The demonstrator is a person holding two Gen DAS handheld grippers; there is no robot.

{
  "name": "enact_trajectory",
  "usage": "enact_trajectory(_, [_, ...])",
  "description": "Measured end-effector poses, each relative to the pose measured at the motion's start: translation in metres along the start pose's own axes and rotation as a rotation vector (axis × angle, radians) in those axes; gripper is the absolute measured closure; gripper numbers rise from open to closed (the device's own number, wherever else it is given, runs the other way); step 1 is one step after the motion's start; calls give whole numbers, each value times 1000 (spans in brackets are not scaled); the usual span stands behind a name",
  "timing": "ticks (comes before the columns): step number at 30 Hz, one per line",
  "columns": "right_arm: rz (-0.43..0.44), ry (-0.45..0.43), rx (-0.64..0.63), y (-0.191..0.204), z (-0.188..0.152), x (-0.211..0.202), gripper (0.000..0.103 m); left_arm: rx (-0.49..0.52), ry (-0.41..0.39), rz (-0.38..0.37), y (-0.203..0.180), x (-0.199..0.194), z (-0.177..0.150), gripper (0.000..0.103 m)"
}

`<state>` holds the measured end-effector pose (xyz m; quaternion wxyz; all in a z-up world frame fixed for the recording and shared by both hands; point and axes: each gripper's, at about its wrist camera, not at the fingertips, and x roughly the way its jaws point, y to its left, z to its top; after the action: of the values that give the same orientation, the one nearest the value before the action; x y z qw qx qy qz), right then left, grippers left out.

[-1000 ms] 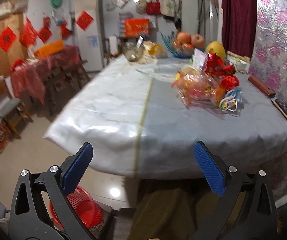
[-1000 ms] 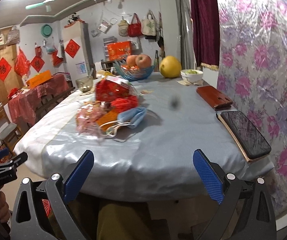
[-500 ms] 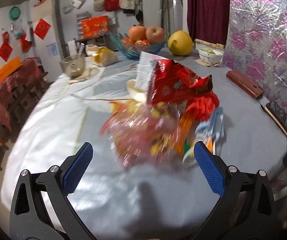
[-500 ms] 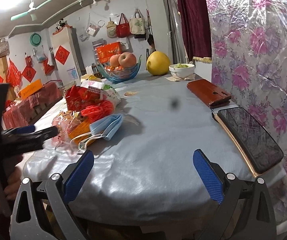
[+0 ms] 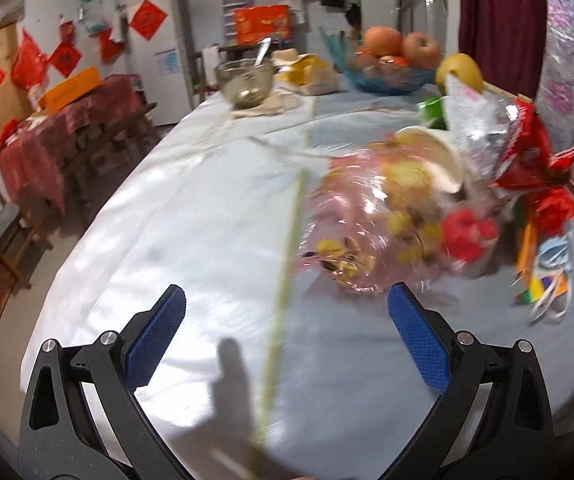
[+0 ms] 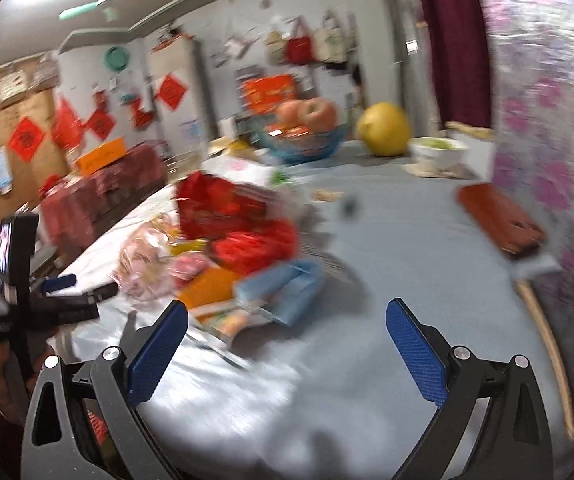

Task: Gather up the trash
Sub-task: 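Reach the right tool to the red chip bag and close on it, then lift the red chip bag with the right tool while the left tool grasps the pink floral bag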

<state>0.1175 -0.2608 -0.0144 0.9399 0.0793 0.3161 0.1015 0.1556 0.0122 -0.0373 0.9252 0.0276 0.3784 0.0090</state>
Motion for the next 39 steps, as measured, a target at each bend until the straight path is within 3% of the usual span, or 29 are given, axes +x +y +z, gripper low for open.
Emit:
enact_trajectory(4, [46, 7, -6, 18, 29, 28, 5, -25, -14, -22, 11, -1, -15, 6])
enact_trajectory(9, [3, 36, -73, 33, 59, 65, 6, -27, -4, -35, 13, 6, -23, 6])
enact_trajectory(16, [-51, 77, -125, 36, 67, 99, 6, -24, -26, -37, 15, 10, -28, 6])
enact_trajectory(17, [-50, 74, -120, 35, 67, 101, 12, -23, -28, -37, 15, 10, -28, 6])
enact_trajectory(18, [-45, 59, -118, 33, 67, 100, 19, -22, -29, -38, 15, 10, -27, 6])
enact_trajectory(19, [-34, 54, -122, 33, 67, 99, 39, -21, -29, -39, 15, 10, -27, 6])
enact_trajectory(20, [-20, 54, -123, 32, 67, 97, 50, -21, -27, -40, 15, 11, -27, 6])
enact_trajectory(28, [50, -128, -53, 16, 66, 37, 50, -20, -43, -148, 11, -4, -13, 6])
enact_trajectory(31, [-4, -186, -19, 2, 59, 16, 48, 10, -68, -202, -3, -10, 2, 6])
enact_trajectory(34, [-48, -177, 22, -16, 52, 11, 48, 38, -60, -271, -23, -3, 24, 6])
enact_trajectory(39, [-27, -138, 130, -49, 35, 13, 47, 53, -6, -235, -50, 30, 48, 6])
